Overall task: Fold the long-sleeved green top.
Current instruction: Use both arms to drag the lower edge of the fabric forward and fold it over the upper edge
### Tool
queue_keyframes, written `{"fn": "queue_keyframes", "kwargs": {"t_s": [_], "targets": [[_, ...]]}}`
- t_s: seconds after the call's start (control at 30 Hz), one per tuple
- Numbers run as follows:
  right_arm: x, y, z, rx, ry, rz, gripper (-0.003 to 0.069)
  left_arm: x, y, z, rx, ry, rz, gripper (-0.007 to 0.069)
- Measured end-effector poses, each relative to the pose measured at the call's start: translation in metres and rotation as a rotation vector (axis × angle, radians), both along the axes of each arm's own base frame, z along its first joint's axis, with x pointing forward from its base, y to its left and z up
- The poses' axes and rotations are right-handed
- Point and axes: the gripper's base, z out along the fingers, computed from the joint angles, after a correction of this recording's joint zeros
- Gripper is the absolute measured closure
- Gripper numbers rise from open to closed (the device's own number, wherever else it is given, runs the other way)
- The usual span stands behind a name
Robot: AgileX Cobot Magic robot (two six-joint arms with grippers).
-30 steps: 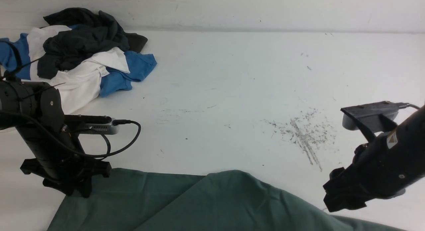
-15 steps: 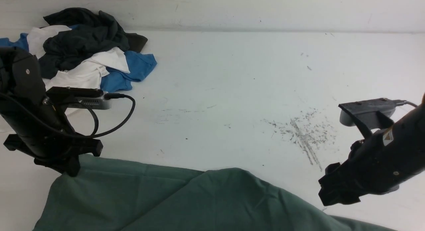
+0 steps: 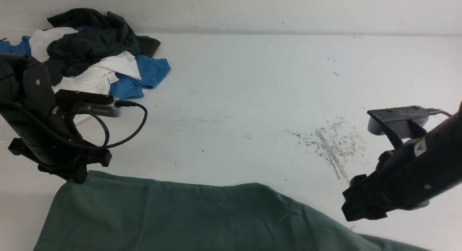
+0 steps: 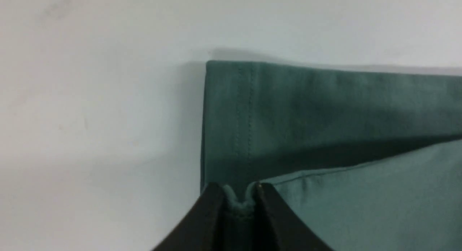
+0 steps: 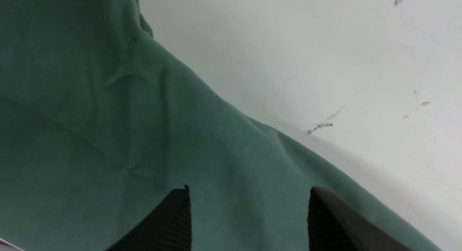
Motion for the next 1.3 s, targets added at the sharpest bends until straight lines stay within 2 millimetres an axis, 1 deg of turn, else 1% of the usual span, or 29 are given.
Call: {"fn": "queue_keyframes", "kwargs": {"t_s": [0.03, 0.07, 0.1, 0.13, 0.17, 0.27, 0.33, 0.4, 0.43, 0.53, 0.57, 0.63, 0.73, 0.77, 0.8, 0.83, 0.9, 0.93, 0.97, 1.0, 1.03, 1.07, 1.1, 1.13, 1.17, 1.2, 1.23, 1.3], "targets": [[0.000, 0.000, 0.000, 0.001, 0.000, 0.000, 0.0250, 0.000, 0.000, 0.000, 0.000, -0.001, 0.000, 0.0491], [0.000, 0.001, 0.000, 0.007, 0.003, -0.003, 0.0250, 0.003, 0.000, -0.010, 0.002, 0.025, 0.001, 0.0446], [0.000, 0.001, 0.000, 0.008, 0.003, -0.003, 0.0250, 0.003, 0.000, -0.011, 0.002, 0.028, 0.001, 0.0441], [0.000, 0.001, 0.000, 0.009, 0.004, -0.004, 0.0250, 0.004, 0.000, -0.016, 0.002, 0.045, 0.003, 0.0409], [0.000, 0.001, 0.000, 0.009, 0.004, -0.004, 0.0250, 0.004, -0.001, -0.019, -0.003, 0.053, 0.006, 0.0393], [0.000, 0.001, 0.000, 0.010, 0.004, -0.004, 0.0250, 0.005, -0.002, -0.019, -0.017, 0.055, 0.014, 0.0399], [0.000, 0.001, 0.000, 0.010, 0.004, -0.004, 0.0250, 0.006, -0.003, -0.018, -0.030, 0.051, 0.012, 0.0463], [0.000, 0.001, 0.000, 0.010, 0.004, -0.004, 0.0250, 0.006, -0.004, -0.018, -0.037, 0.051, -0.005, 0.0560], [0.000, 0.001, 0.000, 0.010, 0.004, -0.004, 0.0250, 0.006, -0.004, -0.018, -0.041, 0.051, -0.010, 0.0585], [0.000, 0.001, 0.000, 0.011, 0.001, -0.005, 0.0250, 0.008, -0.005, -0.014, -0.050, 0.047, -0.024, 0.0598], [0.000, 0.001, 0.000, 0.011, 0.000, -0.005, 0.0250, 0.009, -0.006, -0.010, -0.054, 0.047, -0.026, 0.0598], [0.000, 0.001, 0.000, 0.012, -0.003, -0.006, 0.0250, 0.011, -0.006, 0.005, -0.062, 0.026, -0.026, 0.0598], [0.002, 0.001, -0.001, 0.014, -0.008, -0.008, 0.0250, 0.016, -0.007, 0.039, -0.070, -0.073, -0.029, 0.0598], [0.002, 0.002, -0.001, 0.014, -0.008, -0.009, 0.0250, 0.017, -0.007, 0.042, -0.071, -0.084, -0.030, 0.0598], [0.003, 0.002, -0.003, 0.014, -0.001, -0.010, 0.0250, 0.018, -0.007, 0.055, -0.073, -0.136, -0.030, 0.0598], [0.005, 0.003, -0.006, 0.009, 0.011, -0.010, 0.0250, 0.019, -0.007, 0.063, -0.071, -0.170, -0.032, 0.0598], [0.008, 0.004, -0.015, -0.003, 0.041, -0.010, 0.0250, 0.022, -0.004, 0.069, -0.059, -0.199, -0.022, 0.0598], [0.009, 0.004, -0.016, -0.004, 0.043, -0.011, 0.0250, 0.022, -0.004, 0.069, -0.058, -0.199, -0.021, 0.0598], [0.012, 0.006, -0.024, -0.016, 0.071, -0.012, 0.0250, 0.024, 0.000, 0.063, -0.044, -0.179, 0.008, 0.0598], [0.012, 0.006, -0.024, -0.016, 0.070, -0.012, 0.0250, 0.024, 0.001, 0.062, -0.038, -0.177, 0.014, 0.0598], [0.016, 0.007, -0.033, -0.023, 0.089, -0.015, 0.0250, 0.027, 0.005, 0.055, -0.017, -0.155, 0.035, 0.0598], [0.017, 0.008, -0.035, -0.024, 0.092, -0.017, 0.0250, 0.028, 0.006, 0.052, -0.010, -0.147, 0.041, 0.0598], [0.023, 0.010, -0.044, -0.025, 0.095, -0.021, 0.0250, 0.033, 0.008, 0.040, 0.015, -0.122, 0.060, 0.0598], [0.023, 0.010, -0.044, -0.027, 0.098, -0.021, 0.0250, 0.034, 0.008, 0.039, 0.017, -0.120, 0.062, 0.0598], [0.026, 0.012, -0.049, -0.026, 0.091, -0.020, 0.0250, 0.037, 0.009, 0.032, 0.021, -0.115, 0.070, 0.0598], [0.027, 0.012, -0.050, -0.026, 0.089, -0.021, 0.0250, 0.038, 0.009, 0.030, 0.022, -0.111, 0.070, 0.0598], [0.028, 0.017, -0.053, -0.024, 0.076, -0.009, 0.0252, 0.041, 0.009, 0.023, 0.023, -0.107, 0.071, 0.0598], [0.028, 0.021, -0.053, -0.020, 0.057, 0.004, 0.0261, 0.042, 0.009, 0.020, 0.022, -0.102, 0.073, 0.0598]]}}
